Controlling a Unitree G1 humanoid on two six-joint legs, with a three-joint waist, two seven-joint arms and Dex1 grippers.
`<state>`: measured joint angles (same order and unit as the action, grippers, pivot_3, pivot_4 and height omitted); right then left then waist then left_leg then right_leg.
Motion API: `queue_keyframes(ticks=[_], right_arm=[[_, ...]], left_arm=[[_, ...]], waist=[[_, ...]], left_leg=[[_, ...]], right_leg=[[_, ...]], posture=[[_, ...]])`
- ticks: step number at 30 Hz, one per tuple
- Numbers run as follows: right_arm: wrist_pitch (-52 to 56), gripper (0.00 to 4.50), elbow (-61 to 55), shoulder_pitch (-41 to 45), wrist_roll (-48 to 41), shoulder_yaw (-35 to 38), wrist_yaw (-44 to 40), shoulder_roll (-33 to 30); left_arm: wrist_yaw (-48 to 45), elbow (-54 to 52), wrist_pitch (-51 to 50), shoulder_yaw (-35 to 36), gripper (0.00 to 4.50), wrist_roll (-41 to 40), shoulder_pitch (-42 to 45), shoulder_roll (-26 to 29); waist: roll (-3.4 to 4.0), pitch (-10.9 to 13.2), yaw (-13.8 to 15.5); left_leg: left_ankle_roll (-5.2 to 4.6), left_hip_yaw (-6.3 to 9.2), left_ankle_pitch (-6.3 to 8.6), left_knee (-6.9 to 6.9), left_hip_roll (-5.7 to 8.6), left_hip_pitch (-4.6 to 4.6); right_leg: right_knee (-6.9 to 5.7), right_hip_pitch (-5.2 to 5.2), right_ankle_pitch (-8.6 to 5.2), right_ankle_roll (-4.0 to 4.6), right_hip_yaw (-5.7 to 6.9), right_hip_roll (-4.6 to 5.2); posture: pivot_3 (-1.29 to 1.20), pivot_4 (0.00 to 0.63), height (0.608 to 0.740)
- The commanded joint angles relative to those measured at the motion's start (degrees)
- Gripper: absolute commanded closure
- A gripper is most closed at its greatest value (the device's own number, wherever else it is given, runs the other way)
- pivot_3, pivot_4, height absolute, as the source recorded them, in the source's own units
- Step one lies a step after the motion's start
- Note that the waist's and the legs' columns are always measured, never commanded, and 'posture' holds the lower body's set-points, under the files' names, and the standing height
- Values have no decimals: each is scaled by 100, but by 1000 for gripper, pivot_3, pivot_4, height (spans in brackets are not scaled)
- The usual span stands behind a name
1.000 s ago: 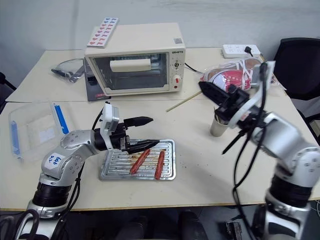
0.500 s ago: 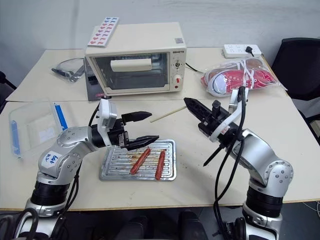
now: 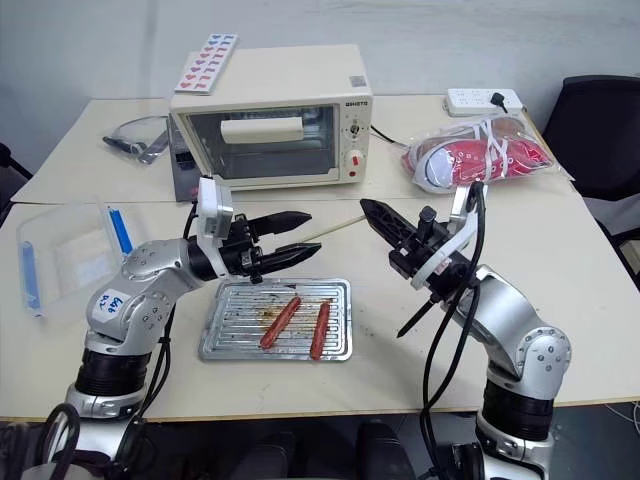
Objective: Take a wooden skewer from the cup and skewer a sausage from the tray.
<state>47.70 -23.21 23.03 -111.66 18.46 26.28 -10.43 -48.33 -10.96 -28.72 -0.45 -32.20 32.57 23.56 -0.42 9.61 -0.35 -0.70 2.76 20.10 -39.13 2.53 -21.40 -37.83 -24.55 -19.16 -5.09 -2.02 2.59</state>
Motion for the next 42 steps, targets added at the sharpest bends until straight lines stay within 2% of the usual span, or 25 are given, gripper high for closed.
queue_keyframes(ticks=[1, 6, 10, 14, 29, 30, 32, 42], right_arm=[[-119, 4500, -324, 102, -134, 96, 55, 88], [-127, 4500, -360, 35, -134, 68, 73, 116], [-222, 4500, -386, 37, -134, 78, 153, 210], [-233, 4500, -381, 39, -134, 89, 194, 261], [-190, 4500, -376, 27, -134, 19, 163, 276], [-199, 4500, -390, 21, -134, 11, 167, 278], [-219, 4500, -400, 21, -134, 3, 177, 279], [-268, 4500, -461, -38, -134, -24, 193, 242]], left_arm=[[-40, -3, 131, -14, 2152, 0, 150, -43], [2, 79, 179, 23, 2152, -18, 242, -152], [39, 79, 214, 78, 2841, -59, 216, -222], [55, 45, 192, 37, 3883, -10, 181, -232], [194, 14, 236, 38, 3883, -32, 181, -385], [196, 5, 238, 61, 4225, -62, 172, -405], [189, 10, 243, 79, 4496, -68, 169, -419], [239, 106, 298, 72, 4496, 111, 209, -388]], waist=[[0, 0, -1], [0, 0, -2], [0, 0, -2], [0, 0, -11], [0, 0, -9], [0, 0, -9], [0, 0, -9], [0, 0, -10]], left_leg=[[0, 0, 0, 0, 1, 0], [0, 0, 0, 1, 0, 0], [0, 0, 0, 1, 0, 0], [0, 1, 0, 2, 0, 0], [0, 0, 0, 2, 0, 0], [0, 0, 0, 2, 0, 0], [0, 0, 0, 2, 0, 0], [0, 0, 0, 2, 0, 0]], right_leg=[[0, 0, 0, 0, 0, 0], [0, 0, 0, 0, 0, 0], [1, -1, 0, 0, 0, 0], [0, -2, 0, 0, 0, 0], [1, -2, 0, 0, 0, 0], [1, -2, 0, 0, 0, 0], [1, -2, 0, 0, 0, 0], [3, -2, 0, 0, 0, 0]], posture=[[0, 150, 740], [0, 150, 740], [0, 150, 740], [0, 150, 740], [0, 150, 740], [0, 150, 740], [0, 150, 740], [0, 150, 740]])
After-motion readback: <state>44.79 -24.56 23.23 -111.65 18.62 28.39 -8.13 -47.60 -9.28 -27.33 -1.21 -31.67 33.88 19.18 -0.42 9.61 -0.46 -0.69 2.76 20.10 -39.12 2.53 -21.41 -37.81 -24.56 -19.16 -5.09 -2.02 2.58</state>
